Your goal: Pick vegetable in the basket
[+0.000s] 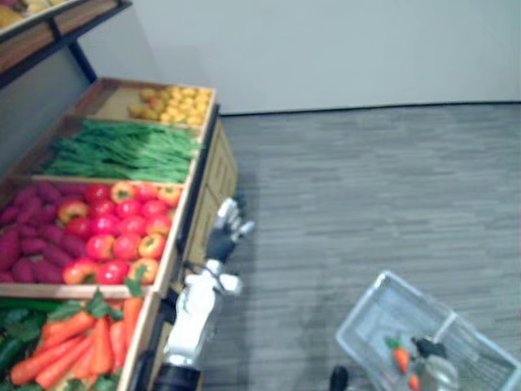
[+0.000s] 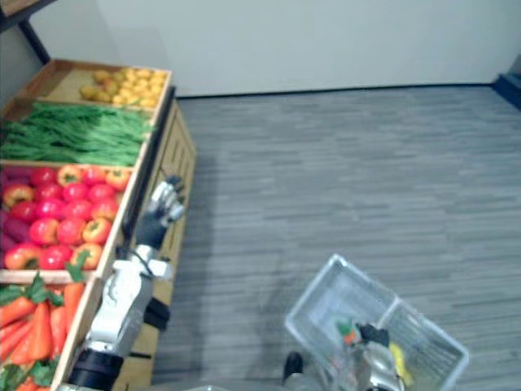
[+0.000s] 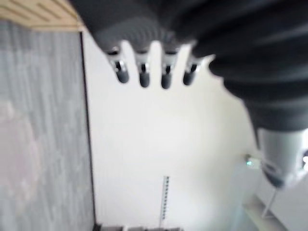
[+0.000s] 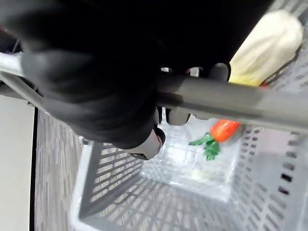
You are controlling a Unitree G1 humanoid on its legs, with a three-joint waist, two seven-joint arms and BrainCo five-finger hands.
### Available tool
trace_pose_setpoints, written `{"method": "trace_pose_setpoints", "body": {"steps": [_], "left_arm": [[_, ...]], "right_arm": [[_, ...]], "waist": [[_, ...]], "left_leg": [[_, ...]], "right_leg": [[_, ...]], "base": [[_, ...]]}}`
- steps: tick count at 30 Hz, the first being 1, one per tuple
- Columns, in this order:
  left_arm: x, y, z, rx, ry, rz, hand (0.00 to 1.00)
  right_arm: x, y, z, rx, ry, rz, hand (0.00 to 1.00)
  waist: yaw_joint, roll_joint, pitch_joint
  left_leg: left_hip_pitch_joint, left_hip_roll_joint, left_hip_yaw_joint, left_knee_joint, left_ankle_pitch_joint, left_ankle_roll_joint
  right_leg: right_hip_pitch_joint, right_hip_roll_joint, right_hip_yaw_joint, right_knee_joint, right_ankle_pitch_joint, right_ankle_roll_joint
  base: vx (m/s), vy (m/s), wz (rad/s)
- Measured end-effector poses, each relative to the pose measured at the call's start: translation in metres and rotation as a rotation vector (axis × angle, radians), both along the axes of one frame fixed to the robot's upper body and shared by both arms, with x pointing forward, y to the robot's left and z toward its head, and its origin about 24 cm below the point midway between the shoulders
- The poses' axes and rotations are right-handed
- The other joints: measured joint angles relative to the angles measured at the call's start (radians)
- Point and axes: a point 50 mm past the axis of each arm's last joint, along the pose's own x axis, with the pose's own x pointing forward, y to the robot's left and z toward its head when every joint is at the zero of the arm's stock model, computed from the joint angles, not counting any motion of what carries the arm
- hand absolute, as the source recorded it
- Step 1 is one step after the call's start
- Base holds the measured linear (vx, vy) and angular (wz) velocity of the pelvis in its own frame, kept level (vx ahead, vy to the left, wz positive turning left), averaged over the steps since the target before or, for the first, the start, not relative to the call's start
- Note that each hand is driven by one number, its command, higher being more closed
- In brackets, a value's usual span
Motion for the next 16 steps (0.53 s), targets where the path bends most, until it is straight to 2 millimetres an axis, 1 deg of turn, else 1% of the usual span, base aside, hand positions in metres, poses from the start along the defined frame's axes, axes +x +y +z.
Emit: {"method": "trace_pose_setpoints", "body": {"steps": [1,2,3,4,5,6,8,9,11,12,13,14,16], "left_arm": [[-0.002,0.005,-0.024,0.052,0.101,0.019,0.0],[-0.008,0.012,-0.051,0.116,0.226,0.044,0.0],[-0.013,0.016,-0.065,0.158,0.297,0.054,0.0],[-0.024,0.023,-0.093,0.251,0.437,0.067,0.0],[-0.031,0.027,-0.105,0.297,0.504,0.071,0.0],[-0.047,0.035,-0.129,0.401,0.638,0.078,0.0],[-0.084,0.052,-0.163,0.549,0.872,0.096,0.0],[-0.092,0.056,-0.169,0.586,0.92,0.1,0.0],[-0.124,0.069,-0.185,0.68,1.073,0.118,0.0],[-0.134,0.073,-0.188,0.694,1.119,0.131,0.0],[-0.14,0.075,-0.19,0.706,1.145,0.135,0.0],[-0.152,0.079,-0.193,0.727,1.192,0.14,0.0],[-0.162,0.081,-0.195,0.73,1.221,0.145,0.0]], "right_arm": [[-0.006,-0.001,-0.004,0.012,0.026,-0.013,1.0],[-0.011,0.0,-0.007,0.027,0.045,-0.026,1.0],[-0.012,0.0,-0.008,0.034,0.05,-0.033,1.0],[-0.017,0.001,-0.011,0.046,0.066,-0.047,1.0],[-0.019,0.002,-0.012,0.052,0.077,-0.052,1.0],[-0.023,0.002,-0.014,0.061,0.095,-0.068,1.0],[-0.027,0.0,-0.015,0.063,0.106,-0.085,1.0],[-0.028,0.0,-0.016,0.064,0.107,-0.085,1.0],[-0.031,-0.001,-0.017,0.059,0.127,-0.08,1.0],[-0.032,-0.001,-0.017,0.059,0.129,-0.08,1.0],[-0.031,-0.001,-0.017,0.058,0.128,-0.08,1.0],[-0.031,-0.001,-0.017,0.057,0.125,-0.079,1.0],[-0.033,-0.002,-0.017,0.058,0.128,-0.091,1.0]], "waist": [[-0.004,-0.004,-0.002],[-0.014,-0.005,-0.002],[-0.019,-0.005,-0.002],[-0.028,-0.004,-0.002],[-0.033,-0.005,-0.002],[-0.04,-0.007,-0.001],[-0.044,-0.009,-0.001],[-0.043,-0.011,0.0],[-0.044,-0.015,0.001],[-0.043,-0.017,0.001],[-0.041,-0.017,0.001],[-0.042,-0.018,0.001],[-0.042,-0.018,0.001]], "left_leg": [[0.002,0.001,-0.002,-0.001,0.001,0.0],[0.009,0.001,0.0,-0.004,0.002,-0.001],[0.013,0.001,0.003,-0.01,0.004,-0.001],[0.02,0.0,0.006,-0.015,0.007,-0.002],[0.023,0.001,0.006,-0.016,0.007,-0.002],[0.029,0.002,0.008,-0.017,0.007,-0.002],[0.038,0.003,0.023,-0.017,0.005,-0.005],[0.042,0.004,0.03,-0.017,0.004,-0.006],[0.065,0.007,0.042,-0.018,0.001,-0.01],[0.069,0.009,0.051,-0.017,-0.002,-0.011],[0.069,0.009,0.058,-0.016,-0.004,-0.011],[0.069,0.009,0.064,-0.015,-0.005,-0.011],[0.068,0.009,0.066,-0.015,-0.008,-0.013]], "right_leg": [[0.001,0.001,-0.001,0.0,0.0,0.0],[0.001,0.002,-0.001,0.0,0.0,0.0],[0.001,0.002,0.0,0.0,0.0,0.0],[0.003,0.003,0.002,0.0,0.0,0.0],[0.004,0.004,0.002,0.0,0.0,0.0],[0.007,0.006,0.004,0.0,0.0,0.0],[0.008,0.009,0.021,0.0,0.0,0.0],[0.009,0.011,0.027,0.0,0.0,0.0],[0.025,0.016,0.041,0.0,0.0,0.0],[0.026,0.018,0.048,0.0,-0.001,0.001],[0.026,0.019,0.052,0.0,-0.002,0.003],[0.025,0.019,0.057,0.0,-0.004,0.005],[0.026,0.019,0.059,0.0,-0.004,0.005]], "base": [[0.0,0.0,0.0],[0.02,0.016,-0.04],[0.02,0.016,-0.08],[0.01,0.013,-0.07],[0.02,0.024,-0.07],[0.01,0.026,-0.09],[0.0,0.027,-0.18],[-0.01,0.02,-0.22],[-0.02,0.019,-0.19],[-0.03,0.019,-0.16],[-0.05,0.016,-0.18],[-0.04,0.011,-0.11],[-0.02,0.007,-0.04]]}}
